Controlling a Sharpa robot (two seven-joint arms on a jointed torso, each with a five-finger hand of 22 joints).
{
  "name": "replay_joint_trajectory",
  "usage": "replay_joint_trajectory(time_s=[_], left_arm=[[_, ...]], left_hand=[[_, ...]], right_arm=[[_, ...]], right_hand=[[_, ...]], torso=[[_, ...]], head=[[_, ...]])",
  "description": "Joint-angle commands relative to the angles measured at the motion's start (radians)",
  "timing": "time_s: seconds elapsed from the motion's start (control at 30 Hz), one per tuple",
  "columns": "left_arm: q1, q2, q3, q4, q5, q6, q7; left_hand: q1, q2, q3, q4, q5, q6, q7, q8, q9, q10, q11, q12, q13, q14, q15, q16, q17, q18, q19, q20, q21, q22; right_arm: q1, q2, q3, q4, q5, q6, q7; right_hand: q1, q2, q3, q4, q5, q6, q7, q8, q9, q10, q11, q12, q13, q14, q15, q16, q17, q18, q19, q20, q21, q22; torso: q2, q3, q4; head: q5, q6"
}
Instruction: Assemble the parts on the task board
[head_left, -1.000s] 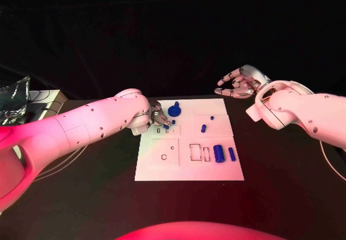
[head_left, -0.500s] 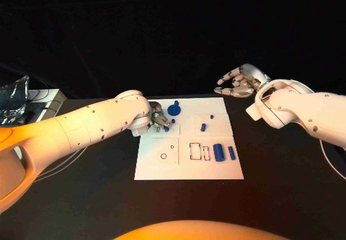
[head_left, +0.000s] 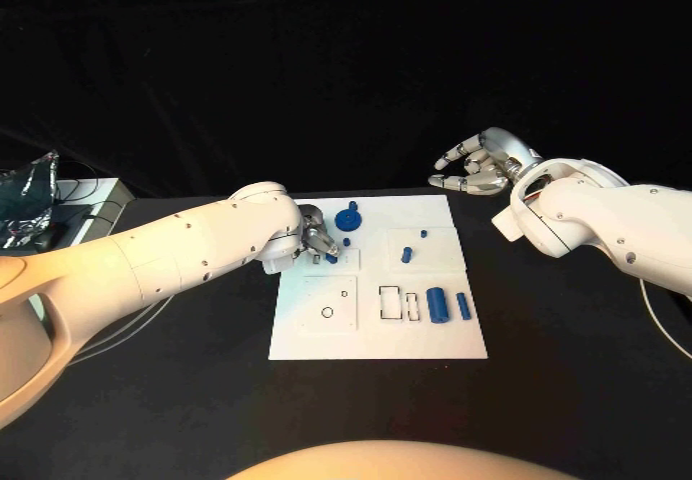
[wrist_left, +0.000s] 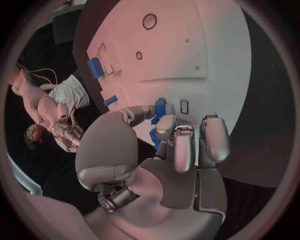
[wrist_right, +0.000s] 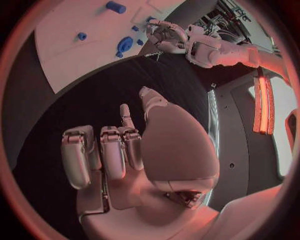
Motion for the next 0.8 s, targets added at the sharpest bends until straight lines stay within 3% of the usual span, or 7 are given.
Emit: replay_joint_trajectory(time_s=[0.03, 0.8], left_arm=[[-0.002, 0.003, 0.0, -0.002, -0.023, 0.015, 0.001], [-0.005, -0.001, -0.002, 0.002, -0.029, 0.06, 0.002]], left_hand=[[-0.004, 0.01, 0.143, -0.146, 0.001, 0.059, -0.056, 0.0, 0.33, 0.008, -0.001, -0.005, -0.003, 0.092, -0.008, -0.003, 0.222, -0.005, 0.003, -0.003, 0.003, -0.005], [-0.04, -0.013, 0.077, -0.113, -0.009, 0.071, -0.066, -0.016, 0.351, 0.01, -0.007, -0.015, -0.019, 0.093, -0.012, -0.003, 0.222, -0.006, 0.005, -0.006, 0.0, -0.002]], right_arm=[[0.0, -0.001, 0.0, 0.003, -0.01, 0.013, 0.008], [0.0, -0.005, 0.0, 0.006, -0.01, 0.016, 0.008]], right_hand=[[-0.011, -0.003, -0.001, 0.004, -0.004, -0.008, -0.001, 0.005, 0.001, 0.104, 0.0, 0.002, 0.263, 0.102, -0.002, 0.004, 0.263, -0.014, 0.107, -0.003, 0.002, 0.263], [-0.012, -0.003, -0.002, 0.004, -0.004, -0.009, -0.001, 0.005, 0.002, 0.104, 0.0, 0.002, 0.263, 0.102, -0.002, 0.004, 0.263, -0.014, 0.107, -0.003, 0.002, 0.263]], torso=[[0.0, 0.0, -0.0006], [0.001, -0.0003, 0.0]], head=[[0.0, 0.0], [0.0, -0.01]])
